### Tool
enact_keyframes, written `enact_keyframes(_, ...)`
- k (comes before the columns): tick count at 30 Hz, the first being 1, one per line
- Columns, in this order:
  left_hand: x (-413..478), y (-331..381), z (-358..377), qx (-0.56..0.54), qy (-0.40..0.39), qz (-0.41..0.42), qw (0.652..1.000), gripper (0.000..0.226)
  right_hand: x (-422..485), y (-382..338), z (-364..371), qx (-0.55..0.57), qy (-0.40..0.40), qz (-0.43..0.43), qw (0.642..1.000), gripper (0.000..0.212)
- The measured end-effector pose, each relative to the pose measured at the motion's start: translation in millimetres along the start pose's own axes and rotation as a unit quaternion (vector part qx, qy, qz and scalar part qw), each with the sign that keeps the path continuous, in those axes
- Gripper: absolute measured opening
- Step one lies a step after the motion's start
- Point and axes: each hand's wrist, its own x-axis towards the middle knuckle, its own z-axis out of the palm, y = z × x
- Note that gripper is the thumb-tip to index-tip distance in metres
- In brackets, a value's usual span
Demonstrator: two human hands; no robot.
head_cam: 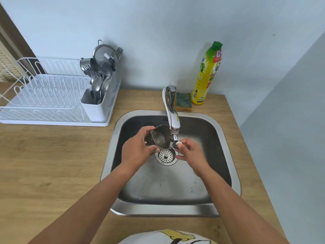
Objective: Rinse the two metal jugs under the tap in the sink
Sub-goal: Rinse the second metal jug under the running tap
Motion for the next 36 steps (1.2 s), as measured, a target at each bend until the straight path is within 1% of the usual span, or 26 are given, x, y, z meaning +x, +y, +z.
enact_keyframes(4,-3,-1,-5,-0.023,-0.023,-0.012,0.999,0.072,-8,5,1,0.009,-0.035,0.032,0.999,0.015)
enact_keyframes(7,-5,-1,-4,-0.036,-0.041,-0.019,0.998,0.072,-16,7,0,-0.017,-0.050,0.059,0.997,0.016)
enact_keyframes(12,-14,-9,1,-0.066,-0.083,-0.070,0.992,0.068,-26,12,-5,-0.053,-0.061,0.089,0.993,0.019)
enact_keyframes(14,-18,-13,6,-0.092,-0.108,-0.098,0.985,0.059,-29,11,-9,-0.075,-0.057,0.098,0.991,0.022)
enact_keyframes(16,-21,-18,12,-0.135,-0.128,-0.128,0.974,0.040,-32,10,-14,-0.095,-0.051,0.104,0.989,0.023)
enact_keyframes(17,-23,-20,15,-0.157,-0.136,-0.140,0.968,0.035,-32,10,-16,-0.108,-0.045,0.105,0.988,0.023)
enact_keyframes(19,-25,-22,21,-0.203,-0.159,-0.169,0.951,0.039,-34,9,-22,-0.133,-0.026,0.103,0.985,0.023)
enact_keyframes(22,-25,-24,32,-0.255,-0.192,-0.196,0.927,0.059,-37,5,-31,-0.171,0.001,0.089,0.981,0.023)
enact_keyframes(24,-24,-22,39,-0.267,-0.202,-0.192,0.922,0.063,-39,0,-37,-0.186,0.016,0.075,0.979,0.022)
enact_keyframes(26,-21,-16,45,-0.269,-0.205,-0.180,0.924,0.063,-40,-5,-42,-0.181,0.033,0.056,0.981,0.020)
enact_keyframes(31,-10,-1,37,-0.246,-0.176,-0.124,0.945,0.064,-35,-7,-38,-0.130,0.062,0.020,0.989,0.018)
enact_keyframes(34,-6,0,26,-0.198,-0.146,-0.094,0.965,0.065,-31,-2,-31,-0.094,0.051,0.031,0.994,0.017)
enact_keyframes(36,-5,-2,23,-0.179,-0.145,-0.094,0.969,0.065,-29,-1,-32,-0.089,0.039,0.045,0.994,0.016)
